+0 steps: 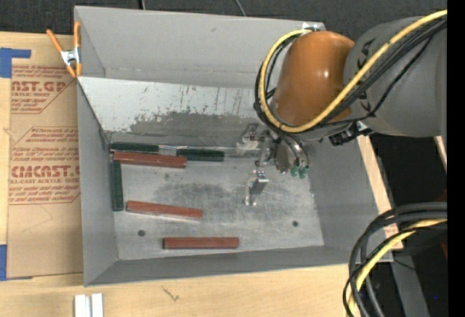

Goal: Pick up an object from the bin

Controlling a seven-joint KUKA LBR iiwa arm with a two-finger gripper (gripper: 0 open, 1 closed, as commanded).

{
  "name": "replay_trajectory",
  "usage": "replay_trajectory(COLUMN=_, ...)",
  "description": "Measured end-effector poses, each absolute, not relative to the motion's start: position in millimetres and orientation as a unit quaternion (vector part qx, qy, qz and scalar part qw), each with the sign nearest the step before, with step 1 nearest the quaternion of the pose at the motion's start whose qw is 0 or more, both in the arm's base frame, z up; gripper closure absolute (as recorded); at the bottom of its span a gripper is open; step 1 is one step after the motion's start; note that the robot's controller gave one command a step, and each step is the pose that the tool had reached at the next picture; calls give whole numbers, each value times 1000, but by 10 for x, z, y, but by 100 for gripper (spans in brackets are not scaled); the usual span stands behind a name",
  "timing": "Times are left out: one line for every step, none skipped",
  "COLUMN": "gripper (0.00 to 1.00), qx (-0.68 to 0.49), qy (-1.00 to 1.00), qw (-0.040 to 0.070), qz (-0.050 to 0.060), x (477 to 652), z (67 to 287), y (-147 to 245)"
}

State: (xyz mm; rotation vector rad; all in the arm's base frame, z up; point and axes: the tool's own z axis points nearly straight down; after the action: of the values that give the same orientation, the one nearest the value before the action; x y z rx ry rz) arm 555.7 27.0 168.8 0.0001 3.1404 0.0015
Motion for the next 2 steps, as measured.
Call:
replay_trajectory(gripper=0, qx=67, qy=998, qw=1, qz=1, x=5445, z=1152, y=861)
replay_trajectory(gripper=0, qx=16, qy=1000, qw=-1, qz=0, x=5368, z=1464, y=1342)
